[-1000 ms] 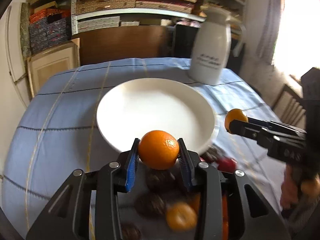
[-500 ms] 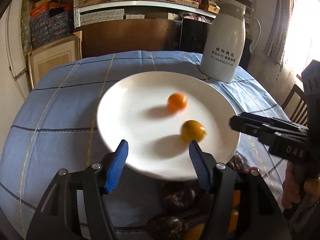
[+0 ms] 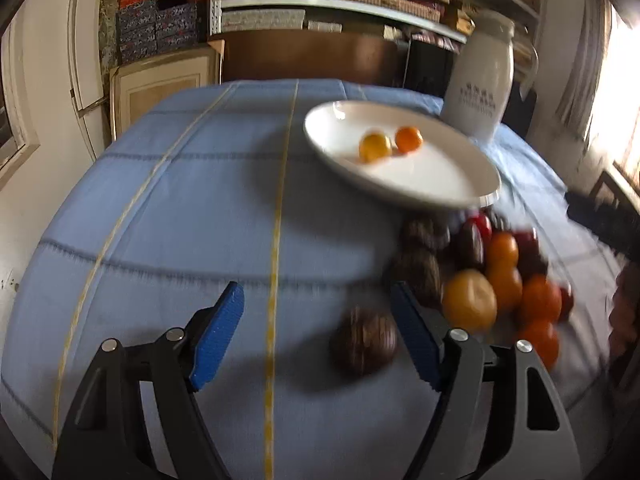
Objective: Organize fruits
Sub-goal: 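Grasp the carved brown date with the left tool while the right tool grasps a red plum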
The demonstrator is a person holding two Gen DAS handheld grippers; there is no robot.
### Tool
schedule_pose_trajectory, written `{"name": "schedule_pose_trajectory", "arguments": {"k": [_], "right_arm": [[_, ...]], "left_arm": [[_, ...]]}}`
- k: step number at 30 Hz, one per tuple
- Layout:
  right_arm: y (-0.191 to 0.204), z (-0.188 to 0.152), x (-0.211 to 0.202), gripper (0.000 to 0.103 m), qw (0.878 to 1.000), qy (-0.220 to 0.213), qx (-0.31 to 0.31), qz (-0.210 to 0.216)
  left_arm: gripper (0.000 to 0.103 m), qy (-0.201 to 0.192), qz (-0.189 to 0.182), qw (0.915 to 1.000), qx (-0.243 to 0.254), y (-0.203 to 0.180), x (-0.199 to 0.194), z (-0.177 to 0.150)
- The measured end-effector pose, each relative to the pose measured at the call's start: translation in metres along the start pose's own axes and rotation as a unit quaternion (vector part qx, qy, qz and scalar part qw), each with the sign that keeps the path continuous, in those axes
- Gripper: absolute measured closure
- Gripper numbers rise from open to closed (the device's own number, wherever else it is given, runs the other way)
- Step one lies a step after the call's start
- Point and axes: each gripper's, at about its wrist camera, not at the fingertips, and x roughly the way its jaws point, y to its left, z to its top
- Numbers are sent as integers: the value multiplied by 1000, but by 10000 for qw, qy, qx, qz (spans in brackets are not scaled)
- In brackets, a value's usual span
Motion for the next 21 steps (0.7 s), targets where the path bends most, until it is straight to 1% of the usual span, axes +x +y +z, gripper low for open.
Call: {"name": "schedule_pose_trajectory", "arguments": {"k": [2, 3, 5, 8, 10, 11, 13, 15, 19, 20, 21], "right_arm": [[-2, -9, -9, 26, 10000, -44, 42, 21], [-2, -12, -12, 26, 10000, -38, 25, 16], [4, -21, -15, 26, 9999, 4, -123, -28], [16, -29, -17, 25, 9992, 15, -382, -83], [23, -33, -18, 19, 9984, 6, -546, -123], [25, -34, -18, 19, 9979, 3, -621, -164], [27, -35, -18, 18, 9976, 21, -667, -183], [26, -35, -17, 18, 9977, 52, -660, -171], [26, -35, -18, 18, 9977, 70, -659, -159], [27, -36, -18, 18, 9976, 72, -674, -153], [28, -36, -19, 18, 9975, 74, -689, -148]], "left_arm": [[27, 69, -45, 9999, 105, -4, -3, -10], [22, 75, -38, 9998, 163, -7, -4, -13], [18, 68, 44, 9996, 287, -12, -5, -14], [18, 305, 49, 9989, 353, -16, 5, -15], [18, 441, 37, 9984, 357, -17, 11, -15], [18, 457, 23, 9983, 354, -18, 13, -14], [26, 484, -37, 9982, 348, -18, 15, -14], [39, 571, -91, 9978, 333, -18, 19, -13], [42, 576, -141, 9976, 352, -21, 22, -10], [49, 568, -164, 9976, 368, -21, 22, -9], [58, 562, -187, 9975, 377, -21, 21, -10]]}}
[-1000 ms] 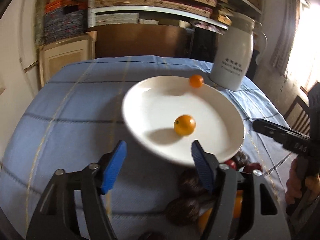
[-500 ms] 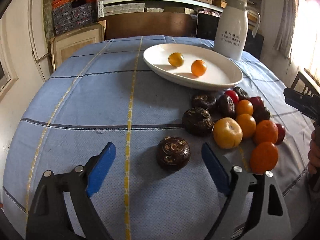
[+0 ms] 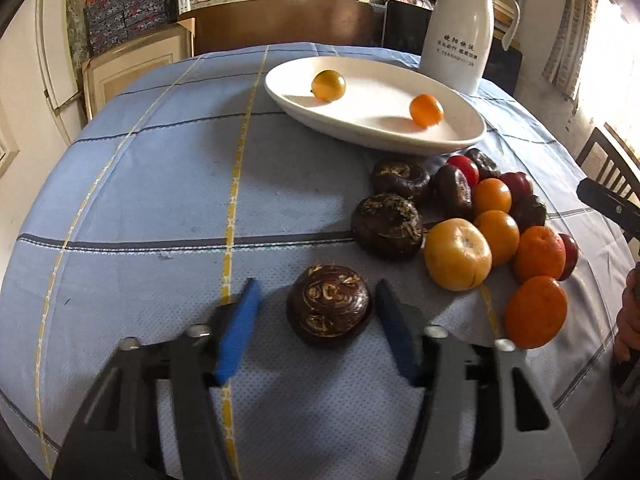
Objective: Organize fruits
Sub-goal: 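Grasp the carved brown date with the left tool while the right tool grasps a red plum, then carry the date and plum onto the white plate and open both tools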
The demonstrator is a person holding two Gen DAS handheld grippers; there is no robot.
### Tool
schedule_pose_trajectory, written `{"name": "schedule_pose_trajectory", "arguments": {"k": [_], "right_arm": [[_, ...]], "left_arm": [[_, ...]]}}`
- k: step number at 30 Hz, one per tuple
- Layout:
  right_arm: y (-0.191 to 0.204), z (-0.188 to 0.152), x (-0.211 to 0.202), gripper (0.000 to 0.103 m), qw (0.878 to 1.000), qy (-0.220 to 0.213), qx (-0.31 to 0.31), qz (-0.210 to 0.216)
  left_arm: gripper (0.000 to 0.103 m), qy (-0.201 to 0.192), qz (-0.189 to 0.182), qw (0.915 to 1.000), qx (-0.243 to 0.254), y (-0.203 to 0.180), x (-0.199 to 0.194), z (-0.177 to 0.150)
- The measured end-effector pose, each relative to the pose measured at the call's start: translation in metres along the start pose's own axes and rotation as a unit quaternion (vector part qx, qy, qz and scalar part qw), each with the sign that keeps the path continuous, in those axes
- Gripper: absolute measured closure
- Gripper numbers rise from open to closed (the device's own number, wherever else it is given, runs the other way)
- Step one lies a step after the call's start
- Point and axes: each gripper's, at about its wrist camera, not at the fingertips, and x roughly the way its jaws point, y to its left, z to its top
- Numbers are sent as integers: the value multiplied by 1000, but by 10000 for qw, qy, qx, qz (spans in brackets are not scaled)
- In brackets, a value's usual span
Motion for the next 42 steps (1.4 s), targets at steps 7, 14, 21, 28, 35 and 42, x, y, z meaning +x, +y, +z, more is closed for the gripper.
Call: {"name": "schedule_pose_trajectory", "arguments": {"k": [7, 14, 21, 28, 35, 42], "right_arm": [[4, -10, -5, 18, 9995, 207, 0, 247], [-3, -27, -10, 27, 9969, 561, 175, 528], [-1, -30, 6, 41, 9913, 981, 207, 858], [-3, -34, 19, 58, 9832, 1346, 334, 1190], [-9, -33, 17, 66, 9825, 1238, 531, 1287], [-15, -30, 12, 66, 9843, 1084, 626, 1244]], "left_arm": [[63, -51, -186, 9998, -55, 1, -2, -1], [63, -59, -220, 9996, -165, 5, -2, -1], [63, -43, -227, 9996, -163, 6, -1, -1], [62, -29, -218, 9997, -109, 3, 0, -1], [62, -43, -289, 9995, -148, 4, -1, -2], [63, -188, -308, 9993, -140, 3, -7, -3]]}}
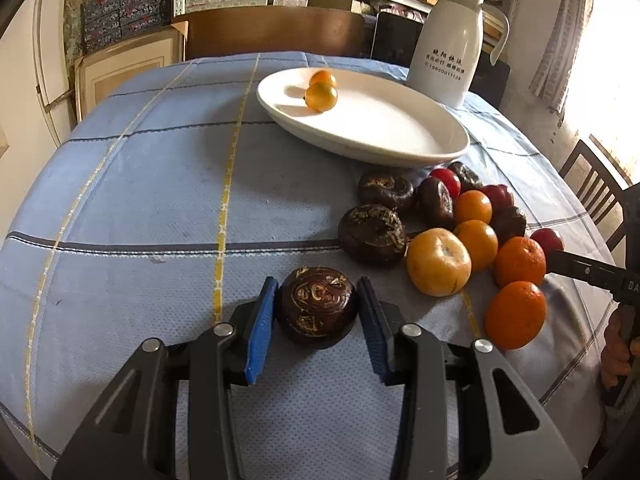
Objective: Organize fruits
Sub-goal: 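Carry the date and plum onto the white plate and open both tools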
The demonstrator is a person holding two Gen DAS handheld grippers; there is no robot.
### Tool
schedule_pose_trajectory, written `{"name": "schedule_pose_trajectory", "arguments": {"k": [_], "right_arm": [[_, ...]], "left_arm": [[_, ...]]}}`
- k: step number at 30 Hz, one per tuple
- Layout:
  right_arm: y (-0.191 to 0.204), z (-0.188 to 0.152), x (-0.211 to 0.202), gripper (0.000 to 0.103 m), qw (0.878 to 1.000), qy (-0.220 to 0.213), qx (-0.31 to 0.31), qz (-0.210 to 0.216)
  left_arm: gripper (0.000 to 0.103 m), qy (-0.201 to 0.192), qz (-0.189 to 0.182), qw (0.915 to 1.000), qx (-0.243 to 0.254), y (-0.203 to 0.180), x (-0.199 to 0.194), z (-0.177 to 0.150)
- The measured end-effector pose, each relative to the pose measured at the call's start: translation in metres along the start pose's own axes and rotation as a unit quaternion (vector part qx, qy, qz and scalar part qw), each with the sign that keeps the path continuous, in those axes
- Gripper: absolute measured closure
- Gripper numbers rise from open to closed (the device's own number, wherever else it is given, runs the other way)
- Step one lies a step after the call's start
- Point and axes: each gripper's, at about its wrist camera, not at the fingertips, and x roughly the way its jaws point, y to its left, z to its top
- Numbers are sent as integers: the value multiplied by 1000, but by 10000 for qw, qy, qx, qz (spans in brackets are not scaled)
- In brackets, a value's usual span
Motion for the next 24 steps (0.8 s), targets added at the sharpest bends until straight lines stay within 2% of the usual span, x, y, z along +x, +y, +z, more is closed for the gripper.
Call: {"name": "schedule_pose_trajectory", "arguments": {"k": [9, 13, 18, 24], "right_arm": [[0, 3, -10, 66, 9996, -286, -31, -47], [3, 11, -14, 66, 9994, -343, -51, -48], [18, 52, -14, 66, 9986, -450, -256, -121], [32, 104, 21, 66, 9977, -465, -408, -272]], "left_arm": [[63, -361, -32, 9993, -80, 0, -17, 5], [63, -554, -169, 9983, -70, -7, -26, 32], [63, -720, -69, 9972, 194, -31, -20, 79], [63, -584, 75, 9979, 252, -50, 25, 113]]}}
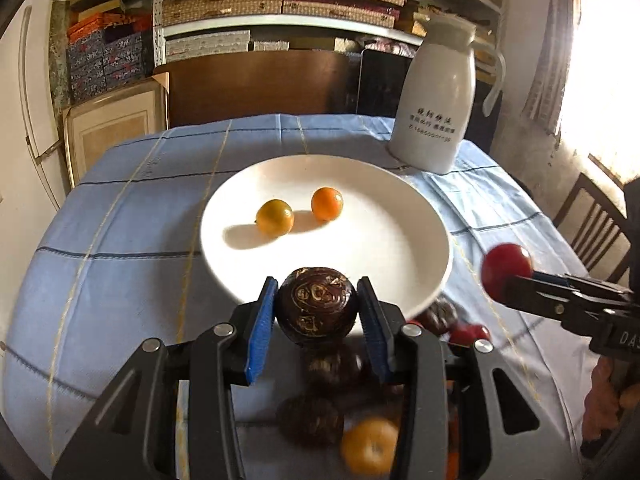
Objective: Organize fruits
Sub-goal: 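Carry the date and plum onto the white plate and open both tools, then grasp a dark brown passion fruit with the left tool while the right tool reaches a red plum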
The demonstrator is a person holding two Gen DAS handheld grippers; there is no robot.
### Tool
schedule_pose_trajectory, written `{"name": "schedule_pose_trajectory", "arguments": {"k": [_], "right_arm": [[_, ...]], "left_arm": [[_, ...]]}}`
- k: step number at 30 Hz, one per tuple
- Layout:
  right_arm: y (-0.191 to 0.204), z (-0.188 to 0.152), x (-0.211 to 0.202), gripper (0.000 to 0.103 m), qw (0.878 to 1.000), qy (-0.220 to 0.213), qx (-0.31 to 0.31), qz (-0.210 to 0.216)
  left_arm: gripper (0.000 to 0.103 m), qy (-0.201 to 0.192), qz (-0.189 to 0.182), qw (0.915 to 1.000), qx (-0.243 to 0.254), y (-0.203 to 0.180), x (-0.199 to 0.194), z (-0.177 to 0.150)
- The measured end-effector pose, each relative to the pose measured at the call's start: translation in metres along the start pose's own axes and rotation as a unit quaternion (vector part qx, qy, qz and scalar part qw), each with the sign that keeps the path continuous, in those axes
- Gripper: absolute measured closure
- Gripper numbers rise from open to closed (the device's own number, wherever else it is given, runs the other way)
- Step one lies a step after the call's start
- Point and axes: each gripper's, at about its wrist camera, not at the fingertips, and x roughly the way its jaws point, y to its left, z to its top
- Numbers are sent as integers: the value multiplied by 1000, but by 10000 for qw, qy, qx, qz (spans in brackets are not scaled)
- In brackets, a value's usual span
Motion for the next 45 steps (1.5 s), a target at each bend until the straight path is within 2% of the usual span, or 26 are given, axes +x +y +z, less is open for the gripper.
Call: {"name": "schedule_pose_trajectory", "arguments": {"k": [6, 7, 10, 11, 12, 15, 20, 22, 24, 26, 28, 30, 38, 45], "right_arm": [[-3, 22, 54, 66, 9989, 165, -119, -428], [-3, 22, 60, 63, 9988, 165, -135, -443], [-8, 22, 68, 62, 9992, 208, -132, -313], [-9, 22, 66, 62, 9993, 185, -127, -293], [-9, 21, 64, 62, 9994, 151, -109, -297], [-14, 20, 53, 59, 9997, 6, -3, -239], [-20, 9, 40, 54, 9992, -121, 50, -376], [-21, 4, 36, 47, 9990, -143, 44, -420], [-20, -3, 29, 42, 9986, -185, 41, -498], [-23, -11, 20, 39, 9985, -207, 118, -487], [-28, -17, 8, 31, 9983, -277, 242, -452], [-30, -21, -1, 28, 9977, -368, 337, -454], [-40, -33, -19, 26, 9959, -499, 614, -435], [-39, -34, -18, 25, 9959, -464, 614, -469]], "left_arm": [[63, 228, 118, 9997, 53, 3, 38, 4], [63, 235, 138, 9996, 61, 5, 40, 4], [53, 228, 188, 9996, 42, 10, 45, 3], [45, 204, 173, 9996, -28, 14, 44, 2], [44, 191, 161, 9997, -65, 15, 43, 2], [44, 106, 147, 9997, -149, 21, 35, 1], [43, 111, 229, 9994, -228, 30, 23, -13], [42, 110, 210, 9991, -341, 35, 18, -18], [33, 89, 245, 9989, -398, 39, 11, -26], [31, 104, 265, 9989, -383, 39, 5, -33], [30, 135, 266, 9990, -346, 38, 0, -41], [26, 148, 293, 9990, -296, 36, -5, -48], [18, 266, 311, 9992, -47, 22, -16, -74], [16, 418, 437, 9982, 46, 19, -5, -75]]}}
